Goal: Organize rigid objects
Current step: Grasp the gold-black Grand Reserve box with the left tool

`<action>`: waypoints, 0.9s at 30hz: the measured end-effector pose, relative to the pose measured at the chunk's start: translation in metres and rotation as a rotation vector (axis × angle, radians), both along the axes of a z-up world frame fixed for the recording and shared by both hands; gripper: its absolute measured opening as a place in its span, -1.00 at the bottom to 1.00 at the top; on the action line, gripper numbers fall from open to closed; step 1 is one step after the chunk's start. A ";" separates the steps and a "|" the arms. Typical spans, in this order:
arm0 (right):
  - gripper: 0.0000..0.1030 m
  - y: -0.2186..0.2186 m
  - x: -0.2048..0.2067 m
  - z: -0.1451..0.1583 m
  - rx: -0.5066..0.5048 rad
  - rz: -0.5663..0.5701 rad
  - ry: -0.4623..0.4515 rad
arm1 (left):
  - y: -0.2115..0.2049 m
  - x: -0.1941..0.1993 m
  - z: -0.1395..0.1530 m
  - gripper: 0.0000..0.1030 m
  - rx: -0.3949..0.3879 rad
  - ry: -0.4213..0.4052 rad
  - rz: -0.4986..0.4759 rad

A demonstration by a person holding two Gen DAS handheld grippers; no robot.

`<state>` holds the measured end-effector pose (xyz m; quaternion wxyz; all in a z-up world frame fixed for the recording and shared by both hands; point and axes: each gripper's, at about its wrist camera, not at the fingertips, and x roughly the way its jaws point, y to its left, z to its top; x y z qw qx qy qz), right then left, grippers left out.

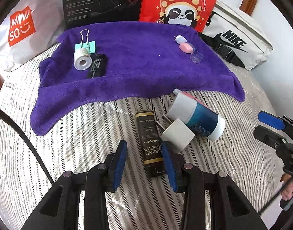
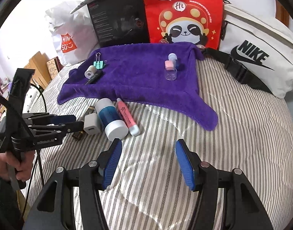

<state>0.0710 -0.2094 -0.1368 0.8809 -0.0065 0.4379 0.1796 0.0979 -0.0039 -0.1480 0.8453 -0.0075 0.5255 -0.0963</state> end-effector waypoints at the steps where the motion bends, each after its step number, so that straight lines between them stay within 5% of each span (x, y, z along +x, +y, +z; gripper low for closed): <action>1: 0.12 -0.001 -0.001 0.000 0.002 -0.002 0.003 | -0.003 0.002 -0.001 -0.30 0.007 0.002 -0.001; 9: 0.12 -0.006 -0.004 -0.003 0.002 -0.010 0.010 | -0.020 0.002 -0.003 -0.16 0.209 -0.038 -0.024; 17: 0.12 -0.012 0.000 -0.011 0.013 -0.027 0.033 | -0.011 0.011 -0.005 -0.22 0.133 -0.042 0.010; 19: 0.12 -0.012 0.001 -0.013 0.008 -0.026 0.035 | -0.012 0.009 -0.005 -0.56 0.120 -0.060 -0.017; 27: 0.12 -0.007 0.006 -0.016 0.009 -0.011 0.040 | -0.012 0.005 -0.006 -0.56 0.110 -0.081 -0.021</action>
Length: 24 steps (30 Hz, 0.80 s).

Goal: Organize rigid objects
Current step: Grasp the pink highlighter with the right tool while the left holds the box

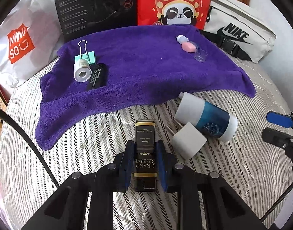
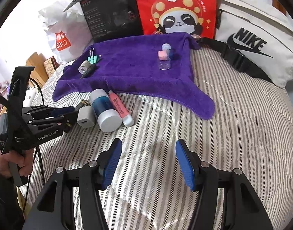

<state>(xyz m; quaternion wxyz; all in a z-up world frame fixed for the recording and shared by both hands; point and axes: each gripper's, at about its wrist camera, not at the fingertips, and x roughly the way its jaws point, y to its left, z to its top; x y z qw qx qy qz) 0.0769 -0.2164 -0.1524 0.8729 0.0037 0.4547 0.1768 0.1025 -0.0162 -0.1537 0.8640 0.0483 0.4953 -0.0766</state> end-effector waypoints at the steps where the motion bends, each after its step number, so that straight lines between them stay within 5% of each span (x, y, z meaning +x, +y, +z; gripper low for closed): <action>1: 0.12 0.003 0.002 0.000 -0.003 0.010 -0.002 | 0.001 -0.001 0.000 -0.56 0.000 -0.003 -0.006; 14: 0.03 0.039 0.057 -0.012 -0.116 0.162 -0.041 | 0.053 -0.022 0.001 -0.56 -0.019 0.032 0.057; 24: 0.02 0.067 0.053 -0.018 -0.159 0.293 -0.059 | 0.068 -0.025 -0.002 -0.55 -0.079 0.033 0.086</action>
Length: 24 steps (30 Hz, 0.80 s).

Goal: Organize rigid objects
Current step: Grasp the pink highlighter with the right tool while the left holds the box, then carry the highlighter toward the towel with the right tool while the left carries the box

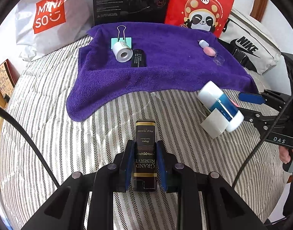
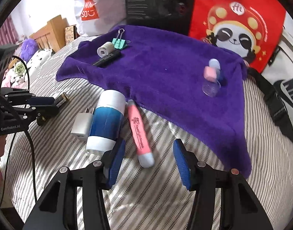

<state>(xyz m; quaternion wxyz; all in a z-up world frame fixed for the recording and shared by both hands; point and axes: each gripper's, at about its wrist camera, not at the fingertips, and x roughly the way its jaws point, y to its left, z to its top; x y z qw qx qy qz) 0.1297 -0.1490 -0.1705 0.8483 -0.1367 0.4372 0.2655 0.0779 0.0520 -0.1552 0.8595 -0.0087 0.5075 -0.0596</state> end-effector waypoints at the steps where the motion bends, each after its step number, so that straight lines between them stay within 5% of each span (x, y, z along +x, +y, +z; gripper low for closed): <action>1: 0.02 0.002 0.002 -0.001 0.007 0.002 0.002 | -0.001 0.000 0.000 -0.55 0.004 -0.001 0.000; 2: -0.01 0.004 0.005 -0.002 0.017 0.002 0.003 | -0.002 0.000 0.000 -0.55 0.009 -0.001 0.000; 6: -0.63 0.016 0.007 -0.009 0.005 0.035 -0.039 | -0.003 -0.002 0.000 -0.55 0.016 -0.001 0.000; 8: -0.69 0.015 0.004 -0.008 0.010 0.030 -0.022 | -0.005 -0.002 0.000 -0.55 0.021 -0.005 -0.002; 16: -0.70 -0.045 -0.035 -0.002 0.067 -0.205 0.089 | -0.013 -0.004 -0.002 -0.55 0.066 -0.021 0.007; 24: -0.68 -0.038 -0.052 -0.010 -0.039 -0.192 0.084 | -0.016 -0.006 -0.001 -0.54 0.094 -0.016 0.022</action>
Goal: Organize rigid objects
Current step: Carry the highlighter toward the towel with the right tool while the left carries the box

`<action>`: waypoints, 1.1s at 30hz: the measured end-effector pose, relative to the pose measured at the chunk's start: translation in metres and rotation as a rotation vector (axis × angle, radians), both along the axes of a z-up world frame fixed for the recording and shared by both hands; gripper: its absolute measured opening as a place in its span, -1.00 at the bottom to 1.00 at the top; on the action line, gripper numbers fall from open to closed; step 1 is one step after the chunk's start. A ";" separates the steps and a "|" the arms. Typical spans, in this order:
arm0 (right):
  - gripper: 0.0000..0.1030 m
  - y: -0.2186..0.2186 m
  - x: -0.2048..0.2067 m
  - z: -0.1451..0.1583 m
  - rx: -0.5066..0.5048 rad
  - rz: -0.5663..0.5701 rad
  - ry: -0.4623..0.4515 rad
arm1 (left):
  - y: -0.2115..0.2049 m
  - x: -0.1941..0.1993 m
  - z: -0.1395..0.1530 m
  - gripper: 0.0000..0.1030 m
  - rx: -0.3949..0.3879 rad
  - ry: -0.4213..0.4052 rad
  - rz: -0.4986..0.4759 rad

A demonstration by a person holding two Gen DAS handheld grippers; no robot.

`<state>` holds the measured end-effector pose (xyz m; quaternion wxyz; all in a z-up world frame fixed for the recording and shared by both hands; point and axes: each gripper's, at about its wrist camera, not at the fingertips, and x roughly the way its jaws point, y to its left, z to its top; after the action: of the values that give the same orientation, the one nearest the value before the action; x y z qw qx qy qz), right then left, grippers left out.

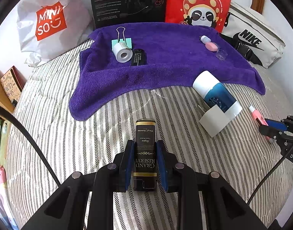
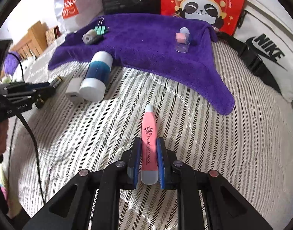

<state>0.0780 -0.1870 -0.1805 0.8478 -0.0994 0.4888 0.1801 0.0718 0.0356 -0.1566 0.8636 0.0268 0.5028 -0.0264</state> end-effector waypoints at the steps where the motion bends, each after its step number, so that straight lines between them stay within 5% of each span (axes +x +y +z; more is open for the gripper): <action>1: -0.67 0.001 0.000 0.000 -0.009 -0.001 0.000 | 0.000 0.000 0.000 -0.54 0.002 -0.003 0.002; 7: -0.68 0.000 -0.003 0.001 -0.012 0.006 -0.013 | 0.005 -0.002 0.000 -0.56 -0.040 -0.005 -0.001; 20: -0.67 -0.002 -0.005 0.000 0.012 -0.009 -0.032 | -0.004 0.000 0.001 -0.55 0.024 0.043 -0.022; 33: -0.70 -0.008 -0.004 0.003 0.051 -0.008 -0.021 | -0.002 -0.005 0.005 -0.56 0.005 0.027 -0.024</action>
<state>0.0740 -0.1945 -0.1778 0.8558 -0.0780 0.4756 0.1881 0.0664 0.0340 -0.1517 0.8562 0.0343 0.5142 -0.0358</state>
